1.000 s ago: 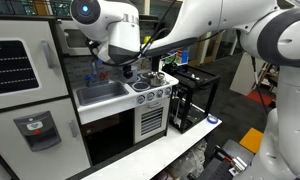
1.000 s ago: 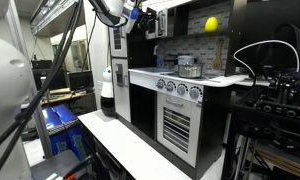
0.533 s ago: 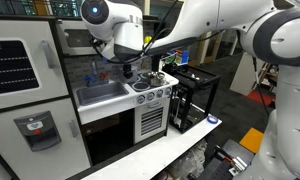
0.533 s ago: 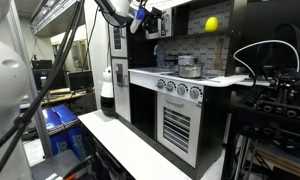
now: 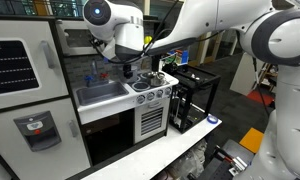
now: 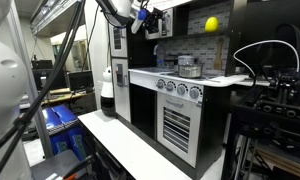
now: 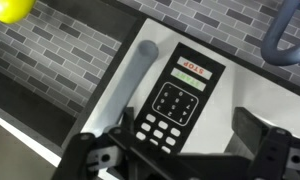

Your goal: Close the microwave door

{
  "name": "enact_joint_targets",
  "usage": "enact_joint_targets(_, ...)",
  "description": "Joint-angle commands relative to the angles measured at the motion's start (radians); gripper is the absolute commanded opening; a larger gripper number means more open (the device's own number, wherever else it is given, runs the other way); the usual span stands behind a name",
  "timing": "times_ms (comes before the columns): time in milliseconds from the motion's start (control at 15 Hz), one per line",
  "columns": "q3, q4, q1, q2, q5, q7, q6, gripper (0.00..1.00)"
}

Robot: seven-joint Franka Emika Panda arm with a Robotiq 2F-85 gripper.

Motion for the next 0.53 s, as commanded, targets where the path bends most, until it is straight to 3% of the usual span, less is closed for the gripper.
enact_joint_targets(0, -0.015, 0.007, -0.025, 0.020, -0.021, 0.016, 0.050, 1.00)
enact_joint_targets(467, -0.039, -0.052, -0.056, -0.017, -0.017, 0.011, 0.160, 1.00)
